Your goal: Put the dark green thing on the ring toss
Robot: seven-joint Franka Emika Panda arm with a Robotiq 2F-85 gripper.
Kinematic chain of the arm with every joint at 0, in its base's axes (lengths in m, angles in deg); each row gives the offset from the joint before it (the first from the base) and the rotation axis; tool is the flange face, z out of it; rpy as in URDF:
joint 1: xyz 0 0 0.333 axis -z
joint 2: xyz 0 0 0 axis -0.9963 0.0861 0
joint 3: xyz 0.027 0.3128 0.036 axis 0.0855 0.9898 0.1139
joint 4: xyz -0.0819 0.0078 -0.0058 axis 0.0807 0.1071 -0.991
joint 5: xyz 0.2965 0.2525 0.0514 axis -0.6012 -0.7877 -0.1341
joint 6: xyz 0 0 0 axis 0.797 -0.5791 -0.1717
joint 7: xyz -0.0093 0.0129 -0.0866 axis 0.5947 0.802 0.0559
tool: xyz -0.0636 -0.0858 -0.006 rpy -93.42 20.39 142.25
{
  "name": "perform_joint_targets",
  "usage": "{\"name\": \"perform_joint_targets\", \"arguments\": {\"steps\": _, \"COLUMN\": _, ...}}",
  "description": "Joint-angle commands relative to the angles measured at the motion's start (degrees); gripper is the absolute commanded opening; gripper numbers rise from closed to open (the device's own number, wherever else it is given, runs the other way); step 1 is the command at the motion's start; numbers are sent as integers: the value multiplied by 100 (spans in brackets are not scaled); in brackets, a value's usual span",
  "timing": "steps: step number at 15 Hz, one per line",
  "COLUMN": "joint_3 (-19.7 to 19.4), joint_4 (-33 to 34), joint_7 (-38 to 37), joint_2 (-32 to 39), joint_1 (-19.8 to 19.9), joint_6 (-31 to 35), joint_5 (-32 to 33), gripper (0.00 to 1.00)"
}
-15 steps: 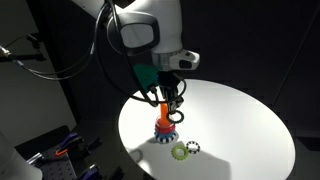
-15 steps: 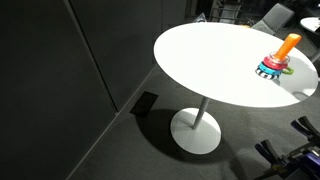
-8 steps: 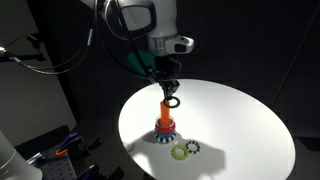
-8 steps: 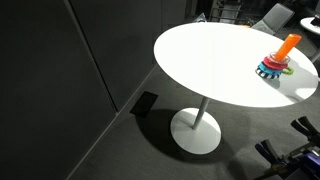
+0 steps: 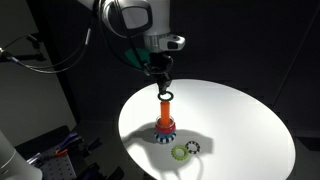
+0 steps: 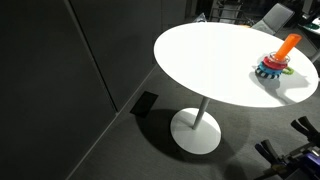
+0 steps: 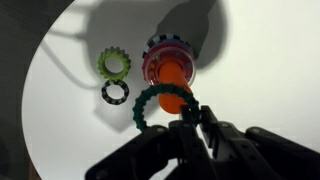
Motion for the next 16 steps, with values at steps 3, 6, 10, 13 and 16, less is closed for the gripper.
{"name": "perform_joint_targets", "arguments": {"steps": 3, "joint_3": 91, "joint_4": 188, "joint_7": -432, "joint_2": 139, "joint_1": -58, "joint_6": -158, "joint_5": 318, "gripper": 6}}
{"name": "perform_joint_targets", "arguments": {"steps": 6, "joint_3": 120, "joint_4": 222, "joint_7": -560, "joint_2": 243, "joint_1": -65, "joint_6": -77, "joint_5": 390, "gripper": 6}}
{"name": "perform_joint_targets", "arguments": {"steps": 10, "joint_3": 130, "joint_4": 324, "joint_7": -636, "joint_2": 437, "joint_1": -91, "joint_6": -15, "joint_5": 390, "gripper": 6}}
{"name": "perform_joint_targets", "arguments": {"steps": 13, "joint_3": 133, "joint_4": 420, "joint_7": -653, "joint_2": 575, "joint_1": -116, "joint_6": 15, "joint_5": 374, "gripper": 6}}
{"name": "perform_joint_targets", "arguments": {"steps": 16, "joint_3": 131, "joint_4": 510, "joint_7": -712, "joint_2": 678, "joint_1": -137, "joint_6": -34, "joint_5": 409, "gripper": 6}}
